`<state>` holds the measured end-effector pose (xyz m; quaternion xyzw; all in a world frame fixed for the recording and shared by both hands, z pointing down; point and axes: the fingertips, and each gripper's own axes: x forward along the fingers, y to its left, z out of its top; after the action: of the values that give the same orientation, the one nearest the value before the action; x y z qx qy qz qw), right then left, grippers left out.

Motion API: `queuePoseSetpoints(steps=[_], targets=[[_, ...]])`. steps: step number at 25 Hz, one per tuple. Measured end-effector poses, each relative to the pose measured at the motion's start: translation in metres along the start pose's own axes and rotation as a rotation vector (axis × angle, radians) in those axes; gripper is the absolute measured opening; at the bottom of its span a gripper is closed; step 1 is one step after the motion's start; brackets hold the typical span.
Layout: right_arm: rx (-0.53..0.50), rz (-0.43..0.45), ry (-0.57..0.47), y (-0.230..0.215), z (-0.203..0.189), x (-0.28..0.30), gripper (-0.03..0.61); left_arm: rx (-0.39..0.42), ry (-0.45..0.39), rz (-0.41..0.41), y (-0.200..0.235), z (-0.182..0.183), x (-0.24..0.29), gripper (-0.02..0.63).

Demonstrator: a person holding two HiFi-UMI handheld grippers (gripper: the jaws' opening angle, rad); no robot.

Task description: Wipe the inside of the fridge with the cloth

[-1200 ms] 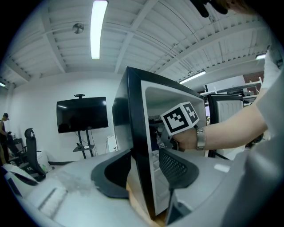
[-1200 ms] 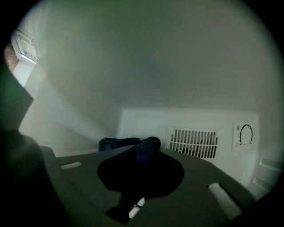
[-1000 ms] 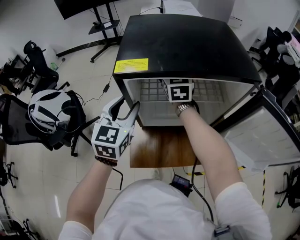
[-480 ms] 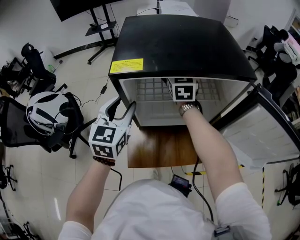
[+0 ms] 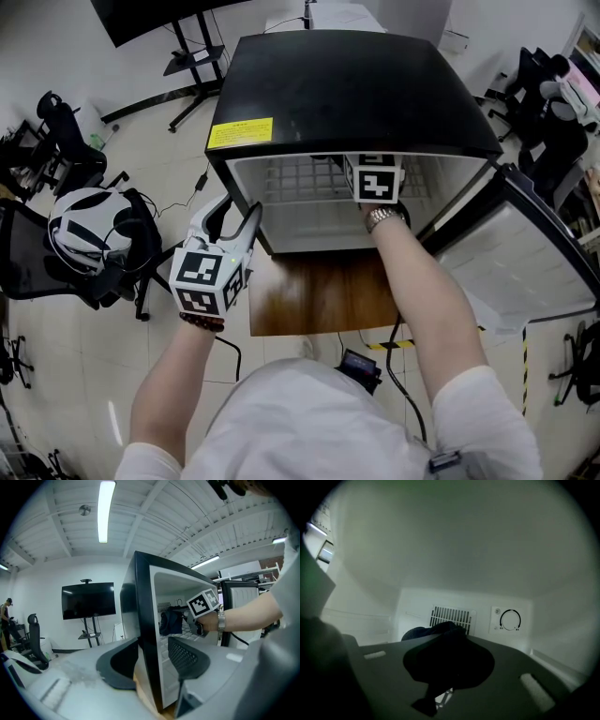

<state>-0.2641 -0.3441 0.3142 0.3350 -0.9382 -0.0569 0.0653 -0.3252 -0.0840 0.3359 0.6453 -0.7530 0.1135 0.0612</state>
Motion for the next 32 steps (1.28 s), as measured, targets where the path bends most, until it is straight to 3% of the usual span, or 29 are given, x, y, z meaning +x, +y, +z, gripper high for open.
queuePoseSetpoints(steps=[32], targets=[[0.068,-0.297,0.11,-0.1,-0.031,-0.041,0.038,-0.016,-0.002,0.024,0.001,0.0,0.001,0.198]])
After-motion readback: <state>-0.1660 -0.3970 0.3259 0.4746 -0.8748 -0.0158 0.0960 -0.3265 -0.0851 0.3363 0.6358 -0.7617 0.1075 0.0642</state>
